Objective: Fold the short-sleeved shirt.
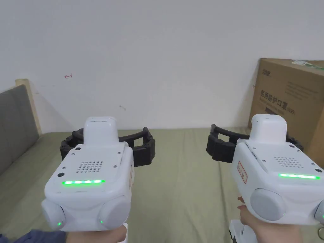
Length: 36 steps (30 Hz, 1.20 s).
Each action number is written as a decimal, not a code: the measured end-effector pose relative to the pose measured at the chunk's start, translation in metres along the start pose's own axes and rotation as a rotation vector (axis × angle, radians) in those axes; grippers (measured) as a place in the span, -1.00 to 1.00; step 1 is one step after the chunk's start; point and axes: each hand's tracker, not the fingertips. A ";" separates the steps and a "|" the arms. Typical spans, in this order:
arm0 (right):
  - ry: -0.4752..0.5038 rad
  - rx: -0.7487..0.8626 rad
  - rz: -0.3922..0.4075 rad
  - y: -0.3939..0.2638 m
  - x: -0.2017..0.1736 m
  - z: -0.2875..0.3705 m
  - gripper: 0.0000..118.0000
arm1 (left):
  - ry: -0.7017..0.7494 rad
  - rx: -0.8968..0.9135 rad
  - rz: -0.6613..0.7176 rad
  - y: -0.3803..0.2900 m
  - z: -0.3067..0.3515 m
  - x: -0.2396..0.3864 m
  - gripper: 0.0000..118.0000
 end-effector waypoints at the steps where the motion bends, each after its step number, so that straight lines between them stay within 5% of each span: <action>1: -0.001 -0.001 -0.001 0.000 0.000 0.000 1.00 | 0.001 -0.001 0.000 0.000 0.000 0.000 1.00; 36: -0.014 -0.017 0.012 -0.007 0.001 -0.003 1.00 | 0.000 -0.013 0.007 -0.004 -0.002 0.000 1.00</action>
